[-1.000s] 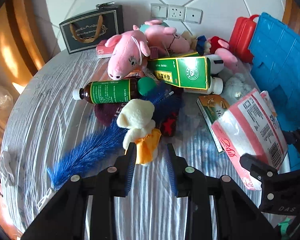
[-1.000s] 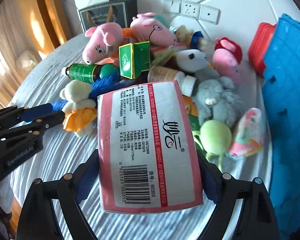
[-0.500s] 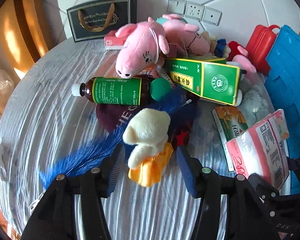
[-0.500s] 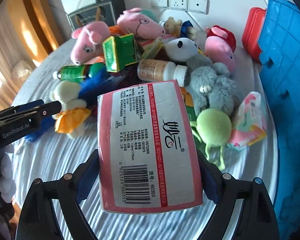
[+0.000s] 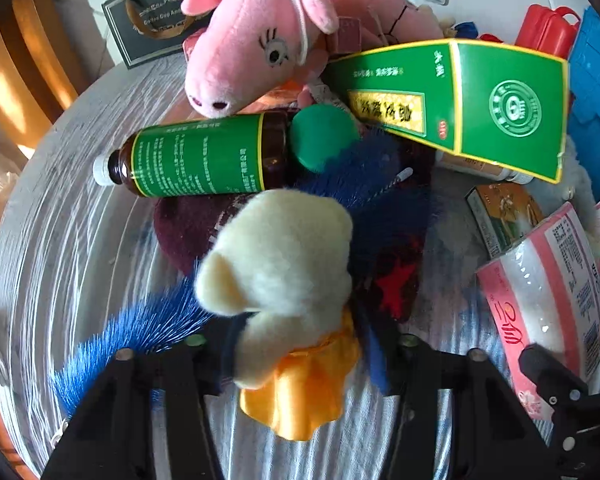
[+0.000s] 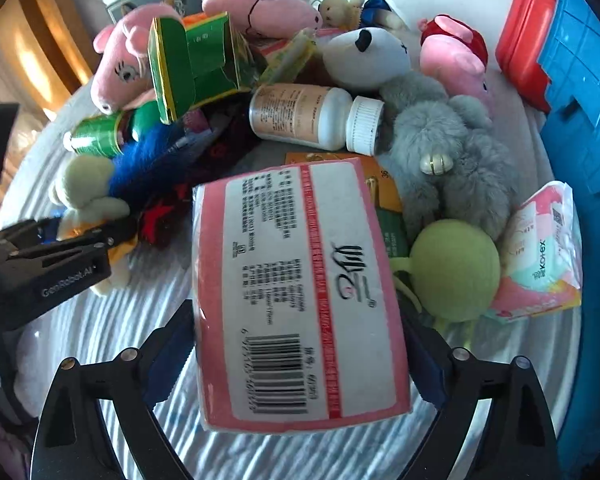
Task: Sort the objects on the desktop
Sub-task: 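Lift the teddy bear and tissue pack and carry both toward the blue bin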
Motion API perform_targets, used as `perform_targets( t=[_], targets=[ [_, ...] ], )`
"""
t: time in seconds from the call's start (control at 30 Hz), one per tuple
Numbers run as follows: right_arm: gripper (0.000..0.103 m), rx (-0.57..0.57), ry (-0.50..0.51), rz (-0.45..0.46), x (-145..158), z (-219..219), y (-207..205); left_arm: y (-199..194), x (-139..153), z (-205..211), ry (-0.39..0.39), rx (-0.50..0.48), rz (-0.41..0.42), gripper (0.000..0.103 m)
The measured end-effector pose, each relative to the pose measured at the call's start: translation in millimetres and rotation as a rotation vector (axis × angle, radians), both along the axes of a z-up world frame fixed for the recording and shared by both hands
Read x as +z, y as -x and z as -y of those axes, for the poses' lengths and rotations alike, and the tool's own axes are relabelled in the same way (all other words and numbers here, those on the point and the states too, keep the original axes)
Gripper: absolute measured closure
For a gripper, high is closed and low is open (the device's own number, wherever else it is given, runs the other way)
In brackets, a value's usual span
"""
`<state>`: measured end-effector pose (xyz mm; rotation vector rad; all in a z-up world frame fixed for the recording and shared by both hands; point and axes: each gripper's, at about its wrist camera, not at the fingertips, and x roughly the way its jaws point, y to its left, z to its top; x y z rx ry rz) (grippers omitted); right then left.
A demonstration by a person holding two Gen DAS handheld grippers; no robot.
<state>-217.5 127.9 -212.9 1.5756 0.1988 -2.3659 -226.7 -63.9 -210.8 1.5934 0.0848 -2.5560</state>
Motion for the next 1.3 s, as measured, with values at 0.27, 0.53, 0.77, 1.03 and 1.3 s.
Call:
perform_targets(
  t=[0.27, 0.53, 0.77, 1.03, 1.3],
  targets=[
    [0.013, -0.011, 0.007, -0.085, 33, -7, -27, -34, 48, -11, -0.002, -0.045, -0.114, 0.073],
    [0.013, -0.046, 0.069, -0.254, 108, -4, -70, -86, 131, -23, 0.009, -0.126, -0.316, 0.073],
    [0.013, -0.124, 0.092, -0.423, 171, -6, -118, -122, 183, -35, 0.009, -0.232, -0.452, 0.073],
    [0.013, -0.218, 0.069, -0.580, 231, -34, -169, -150, 220, -85, -0.037, -0.360, -0.556, 0.073],
    [0.013, -0.319, 0.037, -0.725, 287, -116, -200, -157, 260, -178, -0.065, -0.437, -0.658, 0.073]
  ],
)
